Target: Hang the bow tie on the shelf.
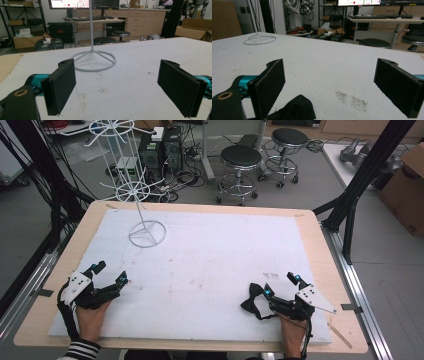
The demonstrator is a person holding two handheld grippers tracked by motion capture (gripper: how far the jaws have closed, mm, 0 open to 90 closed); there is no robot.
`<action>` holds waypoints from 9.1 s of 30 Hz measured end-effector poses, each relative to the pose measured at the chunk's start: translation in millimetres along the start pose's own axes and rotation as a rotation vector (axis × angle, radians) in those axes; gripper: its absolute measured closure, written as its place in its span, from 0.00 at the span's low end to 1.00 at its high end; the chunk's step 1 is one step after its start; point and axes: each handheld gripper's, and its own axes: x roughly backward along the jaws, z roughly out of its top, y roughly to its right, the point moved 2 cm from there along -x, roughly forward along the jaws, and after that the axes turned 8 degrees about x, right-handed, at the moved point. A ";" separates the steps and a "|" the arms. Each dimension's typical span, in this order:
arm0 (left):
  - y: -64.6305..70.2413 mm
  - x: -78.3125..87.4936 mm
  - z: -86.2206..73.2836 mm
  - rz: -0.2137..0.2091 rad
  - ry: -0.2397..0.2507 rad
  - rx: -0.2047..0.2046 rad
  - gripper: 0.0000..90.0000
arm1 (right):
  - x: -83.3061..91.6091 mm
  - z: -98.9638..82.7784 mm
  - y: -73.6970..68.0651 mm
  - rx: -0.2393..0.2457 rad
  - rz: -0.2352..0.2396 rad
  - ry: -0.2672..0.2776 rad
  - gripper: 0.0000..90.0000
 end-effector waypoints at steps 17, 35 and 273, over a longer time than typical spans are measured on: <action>0.1 0.2 0.0 -0.004 -0.001 -0.006 0.17 | 0.4 -0.1 0.0 -0.007 -0.015 0.003 0.10; 0.5 0.0 -0.1 -0.008 -0.001 -0.008 0.17 | -4.5 7.4 -3.2 0.054 0.056 -0.061 0.10; -0.2 0.3 0.0 -0.013 0.001 0.001 0.18 | -320.1 200.4 -109.2 0.083 0.551 -0.004 0.96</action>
